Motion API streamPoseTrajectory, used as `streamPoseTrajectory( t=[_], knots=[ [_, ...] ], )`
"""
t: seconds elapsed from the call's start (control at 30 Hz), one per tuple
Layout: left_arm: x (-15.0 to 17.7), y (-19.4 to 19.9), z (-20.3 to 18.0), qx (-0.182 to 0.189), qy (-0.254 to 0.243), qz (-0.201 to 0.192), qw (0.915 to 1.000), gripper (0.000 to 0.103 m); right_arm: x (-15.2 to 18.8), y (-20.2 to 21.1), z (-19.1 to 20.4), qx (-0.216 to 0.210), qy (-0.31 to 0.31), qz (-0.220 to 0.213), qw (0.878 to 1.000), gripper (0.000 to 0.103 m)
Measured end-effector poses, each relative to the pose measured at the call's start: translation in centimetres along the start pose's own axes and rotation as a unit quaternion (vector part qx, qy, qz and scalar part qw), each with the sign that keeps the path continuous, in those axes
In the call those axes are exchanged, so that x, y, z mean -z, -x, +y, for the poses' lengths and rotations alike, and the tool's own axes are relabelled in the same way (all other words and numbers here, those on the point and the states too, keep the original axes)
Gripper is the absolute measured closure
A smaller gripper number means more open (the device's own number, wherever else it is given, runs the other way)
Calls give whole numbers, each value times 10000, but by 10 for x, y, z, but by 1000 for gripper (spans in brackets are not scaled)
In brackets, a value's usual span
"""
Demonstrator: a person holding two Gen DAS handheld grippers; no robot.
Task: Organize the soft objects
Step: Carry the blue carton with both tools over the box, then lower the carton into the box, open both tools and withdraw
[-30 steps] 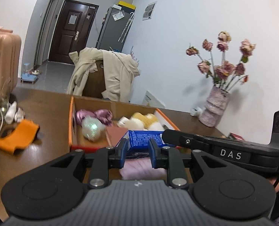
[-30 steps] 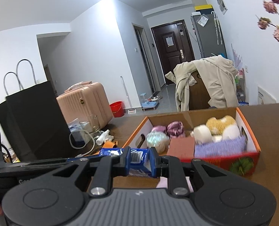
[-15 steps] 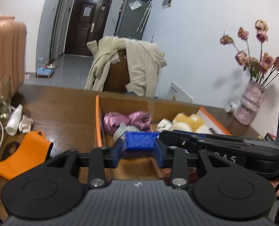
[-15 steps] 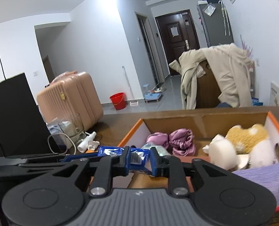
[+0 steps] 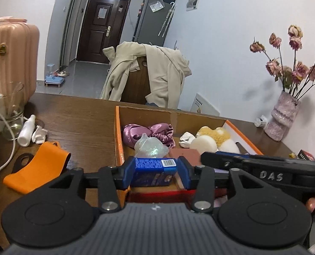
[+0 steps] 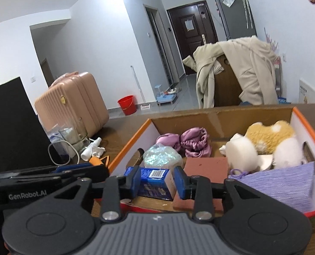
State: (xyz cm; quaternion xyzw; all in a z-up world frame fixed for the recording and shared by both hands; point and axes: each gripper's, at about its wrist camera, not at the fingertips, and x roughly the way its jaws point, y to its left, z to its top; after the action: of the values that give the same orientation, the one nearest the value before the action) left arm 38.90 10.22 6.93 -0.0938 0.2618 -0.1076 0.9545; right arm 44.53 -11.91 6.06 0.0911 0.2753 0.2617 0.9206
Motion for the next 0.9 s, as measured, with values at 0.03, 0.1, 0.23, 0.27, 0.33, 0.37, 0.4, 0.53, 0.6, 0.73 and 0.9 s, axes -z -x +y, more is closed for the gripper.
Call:
streamPoseTrajectory(
  t=[0.03,0.1,0.23,0.27,0.33,0.37,0.4,0.53,0.6,0.73,0.9],
  knots=[
    [1,7,-1,6,-4,-24,10000,53,-1,8,1,13,26,-37,10000,65],
    [3,22,-6,-13,-13,-81,10000,49,-1,26,4,66,56,-123,9999,58],
    [11,57,-17,3,-35,-210,9998,47,0,66,13,93,131,-323,9993,57],
    [13,66,-19,14,-39,-247,9997,45,2,77,15,92,151,-377,9991,57],
    [18,84,-25,41,-37,-316,9995,42,6,98,19,93,199,-488,9986,56],
    [21,92,-28,47,-37,-339,9994,42,9,109,22,101,226,-538,9982,55],
    [25,101,-30,55,-28,-368,9993,42,13,120,24,112,242,-578,9980,53],
    [45,133,-39,90,48,-441,9990,40,33,155,30,114,248,-684,9973,50],
    [55,148,-43,118,59,-442,9989,37,46,170,33,131,221,-709,9972,50],
    [77,174,-48,177,94,-426,9989,31,70,191,36,188,198,-654,9975,47],
    [102,197,-53,189,114,-403,9989,27,98,207,32,244,52,-521,9983,46]
  ],
)
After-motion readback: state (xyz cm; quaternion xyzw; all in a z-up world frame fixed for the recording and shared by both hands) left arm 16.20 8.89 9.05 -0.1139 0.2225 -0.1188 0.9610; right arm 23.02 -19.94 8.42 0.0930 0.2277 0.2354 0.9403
